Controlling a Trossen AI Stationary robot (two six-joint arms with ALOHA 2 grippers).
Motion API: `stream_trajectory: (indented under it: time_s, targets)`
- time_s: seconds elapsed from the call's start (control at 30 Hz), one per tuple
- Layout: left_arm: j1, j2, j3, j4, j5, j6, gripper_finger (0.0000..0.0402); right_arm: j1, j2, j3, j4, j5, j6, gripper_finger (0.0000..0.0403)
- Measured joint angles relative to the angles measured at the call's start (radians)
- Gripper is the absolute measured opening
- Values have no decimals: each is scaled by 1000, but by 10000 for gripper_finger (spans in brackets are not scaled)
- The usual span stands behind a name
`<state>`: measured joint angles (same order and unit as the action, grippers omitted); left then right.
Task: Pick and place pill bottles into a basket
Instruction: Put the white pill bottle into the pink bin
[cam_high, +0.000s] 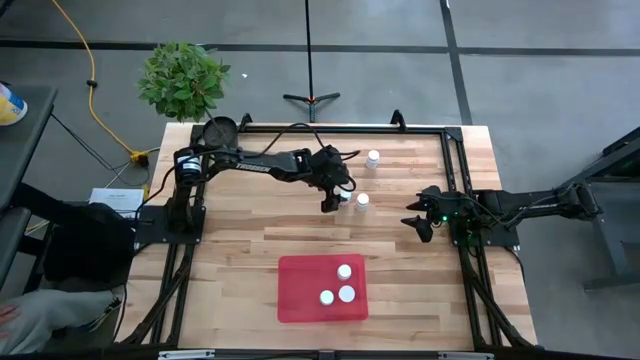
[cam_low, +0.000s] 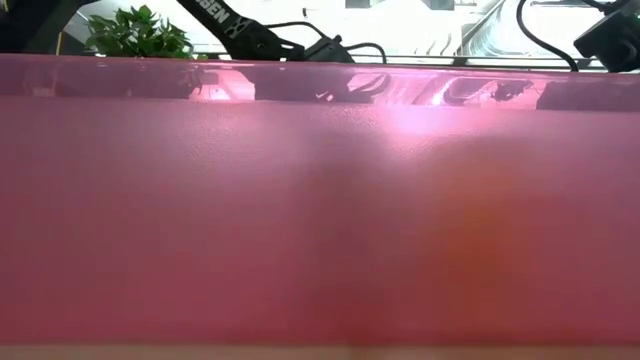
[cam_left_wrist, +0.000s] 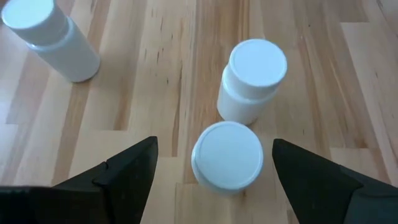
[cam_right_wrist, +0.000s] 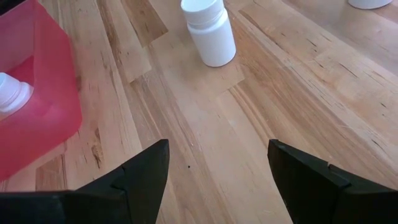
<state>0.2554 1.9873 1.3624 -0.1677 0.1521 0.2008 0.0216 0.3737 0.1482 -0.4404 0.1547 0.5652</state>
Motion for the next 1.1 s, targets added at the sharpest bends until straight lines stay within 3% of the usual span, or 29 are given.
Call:
stream_trajectory:
  time_s: [0.37, 0.5, 0.77, 1.1]
  targets:
    - [0, 42, -1, 31, 32, -74, 340, 0, 0, 0, -3, 0, 2, 264]
    - [0, 42, -1, 77, 29, -76, 305, 0, 0, 0, -3, 3, 1, 264]
    - [0, 51, 1, 61, 38, -89, 197, 0, 0, 0, -3, 3, -2, 264]
    - [0, 45, 1, 55, 18, -102, 193, 0, 0, 0, -4, 12, -5, 264]
